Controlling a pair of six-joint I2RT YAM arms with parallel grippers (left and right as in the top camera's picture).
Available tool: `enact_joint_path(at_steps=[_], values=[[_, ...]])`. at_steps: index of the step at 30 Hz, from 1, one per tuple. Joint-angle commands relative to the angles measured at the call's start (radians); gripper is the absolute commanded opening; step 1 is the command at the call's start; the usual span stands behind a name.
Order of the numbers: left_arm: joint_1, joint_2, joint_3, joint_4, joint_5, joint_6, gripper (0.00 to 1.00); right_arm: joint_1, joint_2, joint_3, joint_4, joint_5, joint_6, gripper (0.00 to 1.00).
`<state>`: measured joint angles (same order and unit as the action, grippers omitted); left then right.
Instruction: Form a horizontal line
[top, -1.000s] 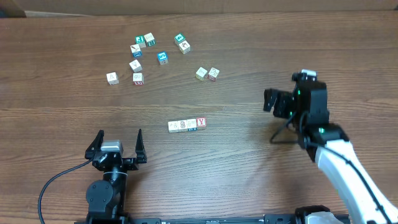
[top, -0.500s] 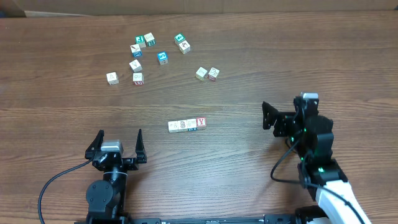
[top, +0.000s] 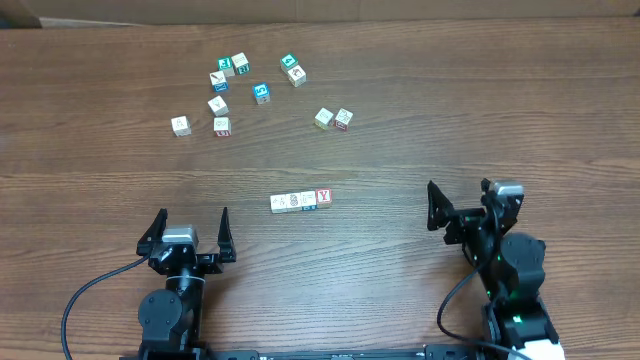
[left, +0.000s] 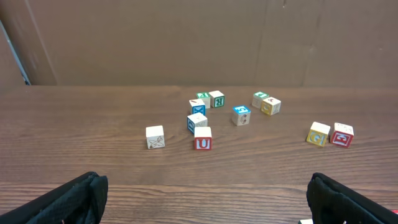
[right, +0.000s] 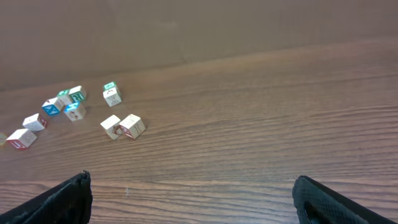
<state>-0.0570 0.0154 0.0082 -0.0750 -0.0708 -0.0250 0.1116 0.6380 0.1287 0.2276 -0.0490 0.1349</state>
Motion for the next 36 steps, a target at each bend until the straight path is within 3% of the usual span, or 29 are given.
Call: enact_joint_path(at_steps=[1, 22, 31, 36], values=[[0.006, -0.011, -0.003, 0.001, 0.011, 0.018, 1.0, -0.003, -0.066, -0.033, 0.013, -0.006, -0.01, 1.0], [0.006, -0.011, -0.003, 0.001, 0.011, 0.018, 1.0, -0.042, -0.388, -0.121, -0.066, -0.019, -0.01, 1.0], [0.006, -0.011, -0.003, 0.001, 0.012, 0.018, 1.0, -0.042, -0.572, -0.121, -0.301, -0.021, -0.01, 1.0], [0.006, -0.011, -0.003, 0.001, 0.011, 0.018, 1.0, -0.042, -0.636, -0.121, -0.309, -0.02, -0.013, 1.0]])
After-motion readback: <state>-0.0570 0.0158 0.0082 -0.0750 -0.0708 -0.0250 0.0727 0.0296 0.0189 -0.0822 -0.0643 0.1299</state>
